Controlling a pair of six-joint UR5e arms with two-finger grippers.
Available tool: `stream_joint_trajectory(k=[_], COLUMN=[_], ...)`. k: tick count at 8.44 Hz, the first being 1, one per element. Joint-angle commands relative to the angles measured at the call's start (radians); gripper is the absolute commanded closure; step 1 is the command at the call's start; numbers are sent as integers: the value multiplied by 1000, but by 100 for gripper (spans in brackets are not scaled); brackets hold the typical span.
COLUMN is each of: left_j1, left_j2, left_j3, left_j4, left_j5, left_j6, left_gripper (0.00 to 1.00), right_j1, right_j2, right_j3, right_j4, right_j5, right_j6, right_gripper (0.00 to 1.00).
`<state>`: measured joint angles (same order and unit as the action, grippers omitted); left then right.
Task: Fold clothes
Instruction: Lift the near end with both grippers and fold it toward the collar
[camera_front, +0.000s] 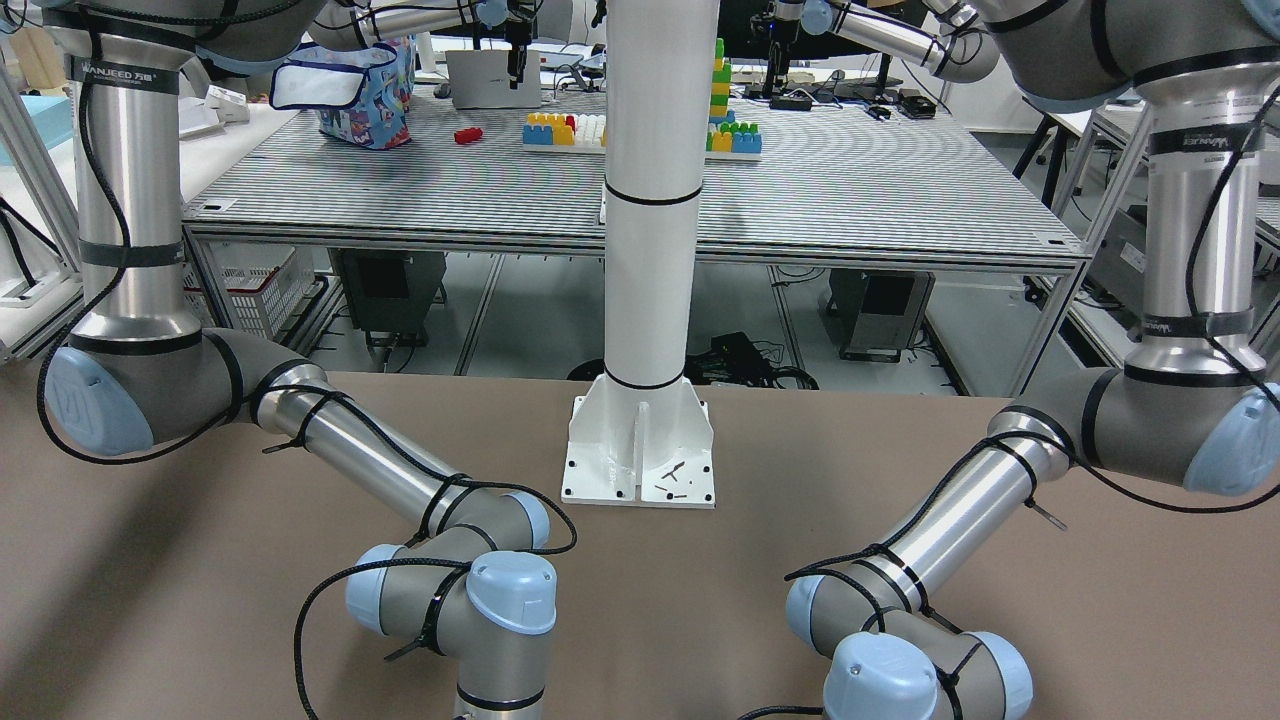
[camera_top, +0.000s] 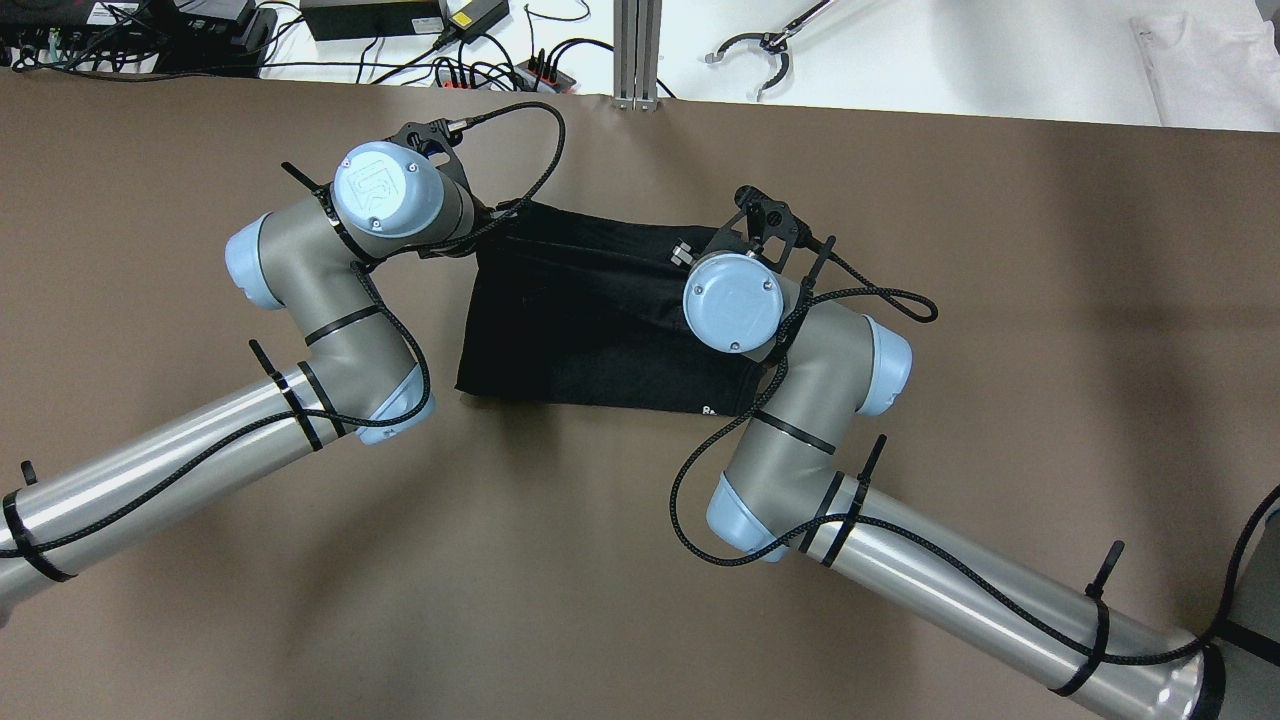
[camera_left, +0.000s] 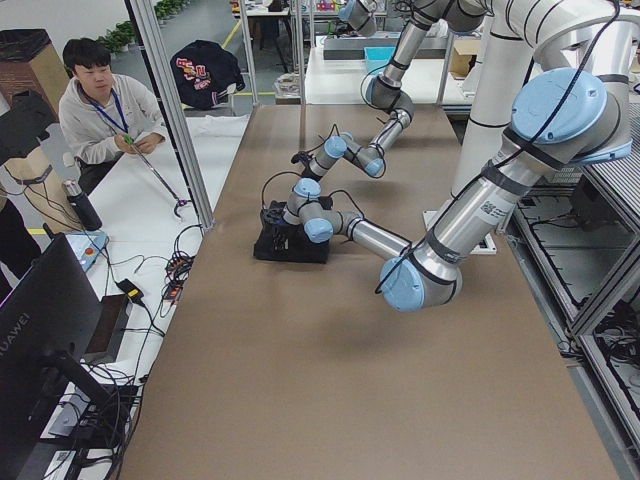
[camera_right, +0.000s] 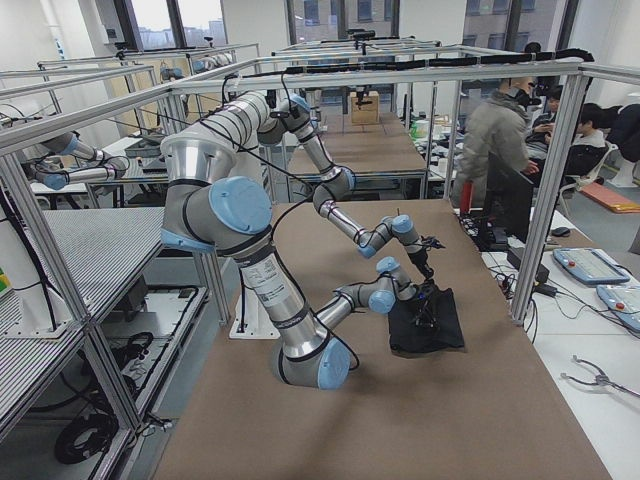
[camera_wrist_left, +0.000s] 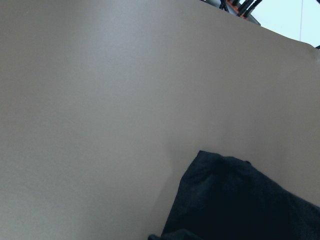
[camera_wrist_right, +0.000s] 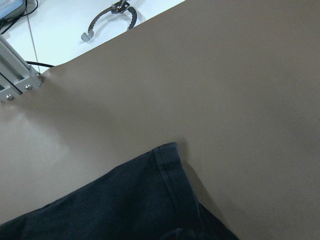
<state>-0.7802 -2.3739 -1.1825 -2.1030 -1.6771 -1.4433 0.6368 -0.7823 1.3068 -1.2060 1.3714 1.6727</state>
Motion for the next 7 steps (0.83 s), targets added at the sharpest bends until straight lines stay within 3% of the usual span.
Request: stream_joint_trajectory(k=[1,2,4,7], left_j1=[-1,-11,-42,-42], left_j2=[-16,-15,-2,12], left_j3=[0,-46,-78,-89], left_j4=[-8,-9,-11,-11], left_j5=[-1,-9,-85,-84], left_j6=[50,57,55,57], left_gripper=[1,0,0,0], right_j1=[33,50,57,-49], right_j2=[9,26,20,-44], right_j3=[-20,-3,60,88], right_j4=[16,17,17,19], right_j5=[2,46,91,51], right_j6=[-38,-24,101,324], right_gripper=[20,9,9,18])
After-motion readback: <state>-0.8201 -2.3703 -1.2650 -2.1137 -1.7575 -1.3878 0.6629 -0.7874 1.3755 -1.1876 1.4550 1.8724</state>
